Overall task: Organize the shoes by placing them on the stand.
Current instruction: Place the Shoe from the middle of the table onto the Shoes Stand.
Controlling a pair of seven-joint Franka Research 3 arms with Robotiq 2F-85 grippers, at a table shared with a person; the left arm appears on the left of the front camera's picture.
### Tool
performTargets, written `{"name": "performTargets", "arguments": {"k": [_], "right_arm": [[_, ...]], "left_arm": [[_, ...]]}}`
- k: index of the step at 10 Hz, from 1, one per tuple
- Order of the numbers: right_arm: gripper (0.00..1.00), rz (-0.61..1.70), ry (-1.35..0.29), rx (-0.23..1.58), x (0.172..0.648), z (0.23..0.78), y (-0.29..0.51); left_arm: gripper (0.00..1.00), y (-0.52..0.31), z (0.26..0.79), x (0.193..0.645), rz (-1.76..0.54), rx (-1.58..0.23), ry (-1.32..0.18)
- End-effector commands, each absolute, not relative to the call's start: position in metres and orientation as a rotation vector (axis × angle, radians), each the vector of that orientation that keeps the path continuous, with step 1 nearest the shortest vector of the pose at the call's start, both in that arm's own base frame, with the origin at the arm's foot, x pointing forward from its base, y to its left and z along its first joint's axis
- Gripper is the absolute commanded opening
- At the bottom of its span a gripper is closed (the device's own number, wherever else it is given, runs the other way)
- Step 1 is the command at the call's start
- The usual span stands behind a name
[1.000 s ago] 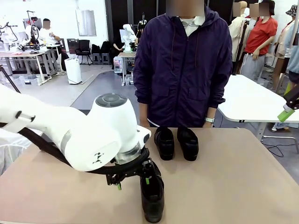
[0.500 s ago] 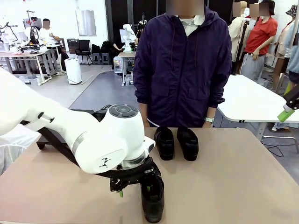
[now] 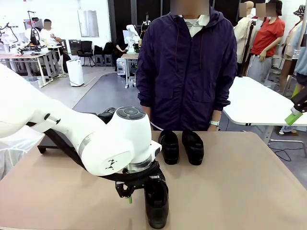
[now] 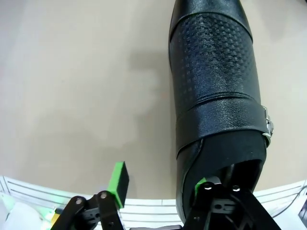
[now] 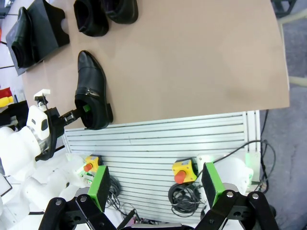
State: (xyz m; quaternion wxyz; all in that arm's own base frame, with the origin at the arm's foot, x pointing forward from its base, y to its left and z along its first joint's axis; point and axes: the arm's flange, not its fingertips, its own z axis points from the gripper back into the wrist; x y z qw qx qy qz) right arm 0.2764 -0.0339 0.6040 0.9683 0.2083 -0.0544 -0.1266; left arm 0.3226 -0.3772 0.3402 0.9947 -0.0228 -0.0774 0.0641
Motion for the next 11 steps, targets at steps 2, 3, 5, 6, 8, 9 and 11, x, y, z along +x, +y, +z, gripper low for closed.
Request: {"name": "performTargets", "arguments": {"k": [2, 3, 5, 6, 8, 9, 11], "right_arm": [[1.00, -0.241, -0.108, 0.438, 0.277, 0.607, -0.034], [1.00, -0.241, -0.108, 0.438, 0.277, 0.607, -0.034], [1.00, -0.241, -0.108, 0.438, 0.277, 0.607, -0.034], [1.00, -0.241, -0.108, 0.438, 0.277, 0.607, -0.034], [1.00, -0.241, -0.108, 0.438, 0.277, 0.607, -0.034], [1.00, -0.241, -0.108, 0.438, 0.277, 0.607, -0.034], [1.00, -0.241, -0.108, 0.438, 0.277, 0.607, -0.034]], "left_arm": [[0.00, -0.385, 0.340, 0.324, 0.155, -0.030, -0.176], [0.00, -0.385, 0.343, 0.324, 0.157, -0.037, -0.180], [0.00, -0.385, 0.346, 0.324, 0.157, -0.038, -0.191], [0.00, -0.384, 0.347, 0.323, 0.161, -0.043, -0.191], [0.00, -0.380, 0.349, 0.321, 0.169, -0.043, -0.194], [0.00, -0.377, 0.356, 0.320, 0.172, -0.048, -0.207], [0.00, -0.370, 0.410, 0.308, 0.143, -0.055, -0.295]]}}
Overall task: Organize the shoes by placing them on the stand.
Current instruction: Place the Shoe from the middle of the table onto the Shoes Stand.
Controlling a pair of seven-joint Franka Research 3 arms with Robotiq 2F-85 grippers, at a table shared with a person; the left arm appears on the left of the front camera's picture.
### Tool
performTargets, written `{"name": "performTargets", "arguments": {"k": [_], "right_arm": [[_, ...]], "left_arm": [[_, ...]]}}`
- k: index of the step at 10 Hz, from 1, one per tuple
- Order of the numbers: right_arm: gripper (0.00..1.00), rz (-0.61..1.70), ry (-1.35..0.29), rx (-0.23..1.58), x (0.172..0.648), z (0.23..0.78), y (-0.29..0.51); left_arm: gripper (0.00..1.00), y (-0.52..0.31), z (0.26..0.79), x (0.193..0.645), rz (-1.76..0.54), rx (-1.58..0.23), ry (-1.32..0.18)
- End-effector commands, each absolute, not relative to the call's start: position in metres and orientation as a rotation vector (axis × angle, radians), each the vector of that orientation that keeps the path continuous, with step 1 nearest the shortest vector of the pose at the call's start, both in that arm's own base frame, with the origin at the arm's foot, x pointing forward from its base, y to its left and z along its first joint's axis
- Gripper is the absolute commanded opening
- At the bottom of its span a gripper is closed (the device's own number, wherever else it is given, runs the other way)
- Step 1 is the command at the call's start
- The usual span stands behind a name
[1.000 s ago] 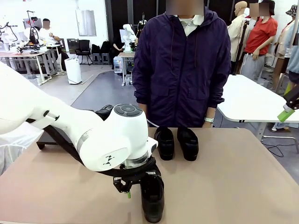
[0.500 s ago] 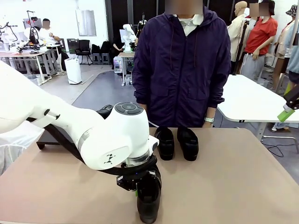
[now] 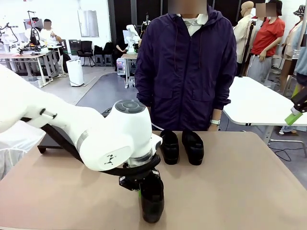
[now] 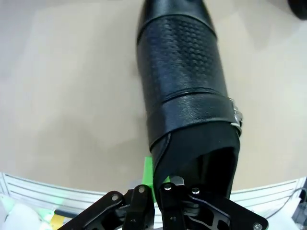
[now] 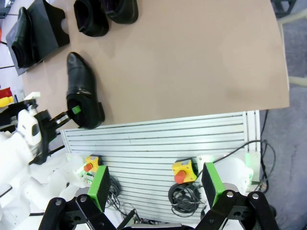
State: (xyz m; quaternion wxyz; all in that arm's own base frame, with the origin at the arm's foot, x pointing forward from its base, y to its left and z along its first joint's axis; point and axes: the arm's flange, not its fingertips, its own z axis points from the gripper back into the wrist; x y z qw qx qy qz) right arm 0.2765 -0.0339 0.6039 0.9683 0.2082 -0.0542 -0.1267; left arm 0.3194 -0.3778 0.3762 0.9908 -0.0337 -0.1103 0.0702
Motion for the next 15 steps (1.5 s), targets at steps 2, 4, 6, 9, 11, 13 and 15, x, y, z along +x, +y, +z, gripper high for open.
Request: {"name": "performTargets", "arguments": {"k": [2, 4, 6, 9, 11, 13, 15], "right_arm": [[1.00, -0.241, -0.108, 0.438, 0.277, 0.607, -0.034], [1.00, -0.241, -0.108, 0.438, 0.277, 0.607, -0.034], [1.00, -0.241, -0.108, 0.438, 0.277, 0.607, -0.034], [1.00, -0.241, -0.108, 0.438, 0.277, 0.607, -0.034], [1.00, -0.241, -0.108, 0.438, 0.277, 0.607, -0.034], [1.00, -0.241, -0.108, 0.438, 0.277, 0.607, -0.034], [1.00, -0.241, -0.108, 0.438, 0.277, 0.607, -0.034]], "left_arm": [[0.00, -0.352, 0.493, 0.283, 0.068, -0.065, -0.436], [0.00, -0.333, 0.531, 0.264, 0.014, -0.082, -0.598], [0.00, -0.310, 0.548, 0.253, 0.024, -0.120, -0.627], [0.00, -0.339, 0.551, 0.255, 0.022, -0.079, -0.585], [0.00, -0.334, 0.545, 0.251, 0.027, -0.069, -0.589], [0.00, -0.314, 0.547, 0.308, -0.059, -0.028, -0.659], [0.00, -0.290, 0.521, 0.370, -0.095, -0.062, -0.720]]}}
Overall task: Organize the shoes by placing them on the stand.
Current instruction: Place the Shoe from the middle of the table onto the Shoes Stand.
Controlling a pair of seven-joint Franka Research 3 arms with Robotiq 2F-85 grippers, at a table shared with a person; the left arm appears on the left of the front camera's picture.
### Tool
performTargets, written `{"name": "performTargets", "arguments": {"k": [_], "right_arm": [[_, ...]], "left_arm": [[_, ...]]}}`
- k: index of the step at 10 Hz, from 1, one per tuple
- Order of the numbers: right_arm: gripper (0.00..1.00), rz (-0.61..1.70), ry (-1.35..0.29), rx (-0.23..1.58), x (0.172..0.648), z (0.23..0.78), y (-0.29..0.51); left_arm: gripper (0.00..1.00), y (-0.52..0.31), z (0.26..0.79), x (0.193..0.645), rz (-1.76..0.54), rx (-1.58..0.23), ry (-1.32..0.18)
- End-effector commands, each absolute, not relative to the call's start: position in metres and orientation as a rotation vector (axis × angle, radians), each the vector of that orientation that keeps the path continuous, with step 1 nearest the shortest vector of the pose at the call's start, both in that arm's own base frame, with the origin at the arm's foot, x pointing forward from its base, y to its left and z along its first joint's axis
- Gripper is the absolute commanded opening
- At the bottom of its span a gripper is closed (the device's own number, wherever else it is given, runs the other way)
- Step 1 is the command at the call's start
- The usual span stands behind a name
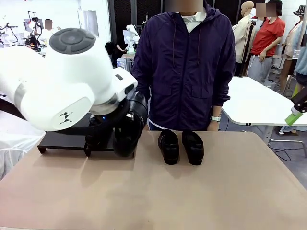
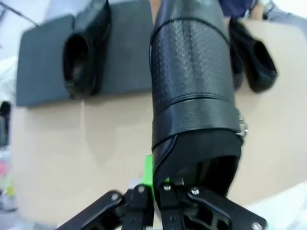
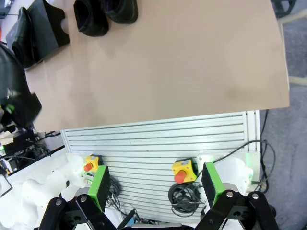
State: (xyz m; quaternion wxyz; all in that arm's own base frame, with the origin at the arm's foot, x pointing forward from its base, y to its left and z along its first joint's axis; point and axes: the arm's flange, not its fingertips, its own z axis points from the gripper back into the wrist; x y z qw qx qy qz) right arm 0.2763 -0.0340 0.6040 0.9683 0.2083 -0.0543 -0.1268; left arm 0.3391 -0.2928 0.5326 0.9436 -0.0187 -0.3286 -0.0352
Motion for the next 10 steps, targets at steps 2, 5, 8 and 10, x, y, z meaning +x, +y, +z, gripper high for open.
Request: {"name": "performTargets", "arguments": {"k": [2, 5, 8, 10], "right_arm": [[1.00, -0.241, -0.108, 0.438, 0.277, 0.607, -0.034], [1.00, -0.241, -0.108, 0.438, 0.277, 0.607, -0.034], [1.00, -0.241, -0.108, 0.438, 0.277, 0.607, -0.034], [1.00, -0.241, -0.108, 0.438, 0.277, 0.607, -0.034]], "left_arm": [[0.00, -0.271, 0.489, 0.431, -0.067, -0.016, -0.776], [0.00, -0.253, 0.454, 0.495, -0.106, 0.003, -0.801], [0.00, -0.226, 0.464, 0.473, -0.118, -0.011, -0.757], [0.00, -0.226, 0.464, 0.473, -0.118, -0.011, -0.757]]}}
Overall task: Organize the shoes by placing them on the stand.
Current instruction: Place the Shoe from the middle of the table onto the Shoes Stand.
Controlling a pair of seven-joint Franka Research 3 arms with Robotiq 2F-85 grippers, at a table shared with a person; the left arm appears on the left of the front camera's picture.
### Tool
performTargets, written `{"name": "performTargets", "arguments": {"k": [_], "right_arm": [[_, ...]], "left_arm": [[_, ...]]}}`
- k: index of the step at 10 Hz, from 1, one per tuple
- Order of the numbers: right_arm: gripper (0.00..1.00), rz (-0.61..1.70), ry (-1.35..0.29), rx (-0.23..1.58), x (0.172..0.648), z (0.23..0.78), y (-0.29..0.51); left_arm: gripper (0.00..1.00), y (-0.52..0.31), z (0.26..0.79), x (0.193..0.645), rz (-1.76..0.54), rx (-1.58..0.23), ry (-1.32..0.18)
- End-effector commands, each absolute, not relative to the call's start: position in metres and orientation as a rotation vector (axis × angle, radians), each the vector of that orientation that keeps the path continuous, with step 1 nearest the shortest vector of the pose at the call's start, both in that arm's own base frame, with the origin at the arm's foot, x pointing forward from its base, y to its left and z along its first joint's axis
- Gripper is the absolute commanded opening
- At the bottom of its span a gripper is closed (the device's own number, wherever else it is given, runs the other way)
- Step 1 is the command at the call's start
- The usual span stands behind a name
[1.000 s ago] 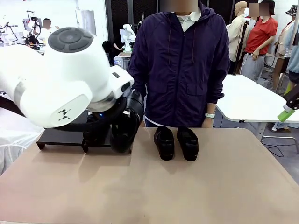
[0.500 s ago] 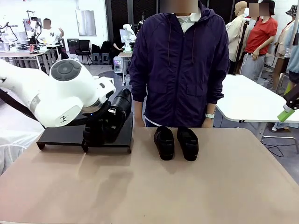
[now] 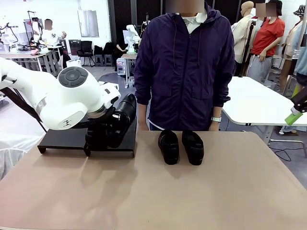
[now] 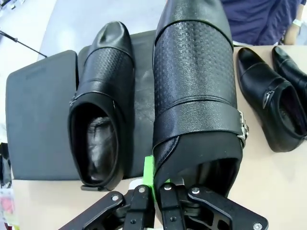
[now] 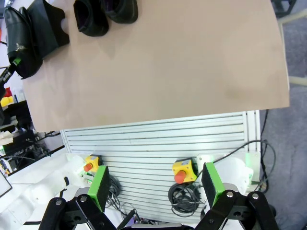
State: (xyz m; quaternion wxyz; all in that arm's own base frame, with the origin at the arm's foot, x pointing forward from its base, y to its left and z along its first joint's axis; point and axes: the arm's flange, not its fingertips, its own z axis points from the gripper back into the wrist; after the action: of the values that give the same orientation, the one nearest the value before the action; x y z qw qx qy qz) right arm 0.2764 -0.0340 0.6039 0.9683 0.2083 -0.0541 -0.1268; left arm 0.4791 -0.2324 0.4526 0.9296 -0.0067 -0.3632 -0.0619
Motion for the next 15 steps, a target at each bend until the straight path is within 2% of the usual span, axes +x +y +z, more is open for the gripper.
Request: {"name": "performTargets", "arguments": {"k": [1, 3, 6, 10, 15], "right_arm": [[1.00, -0.241, -0.108, 0.438, 0.277, 0.607, -0.034], [1.00, -0.241, -0.108, 0.438, 0.277, 0.607, -0.034], [1.00, -0.241, -0.108, 0.438, 0.277, 0.607, -0.034], [1.00, -0.241, -0.108, 0.438, 0.277, 0.607, -0.034], [1.00, -0.241, -0.108, 0.438, 0.277, 0.607, -0.034]], "left_arm": [[0.00, -0.230, 0.452, 0.483, -0.121, -0.016, -0.742], [0.00, -0.228, 0.440, 0.512, -0.084, -0.031, -0.748], [0.00, -0.227, 0.435, 0.528, 0.081, -0.091, -0.725], [0.00, -0.227, 0.413, 0.546, 0.108, -0.085, -0.656], [0.00, -0.233, 0.403, 0.555, 0.061, -0.095, -0.686]]}}
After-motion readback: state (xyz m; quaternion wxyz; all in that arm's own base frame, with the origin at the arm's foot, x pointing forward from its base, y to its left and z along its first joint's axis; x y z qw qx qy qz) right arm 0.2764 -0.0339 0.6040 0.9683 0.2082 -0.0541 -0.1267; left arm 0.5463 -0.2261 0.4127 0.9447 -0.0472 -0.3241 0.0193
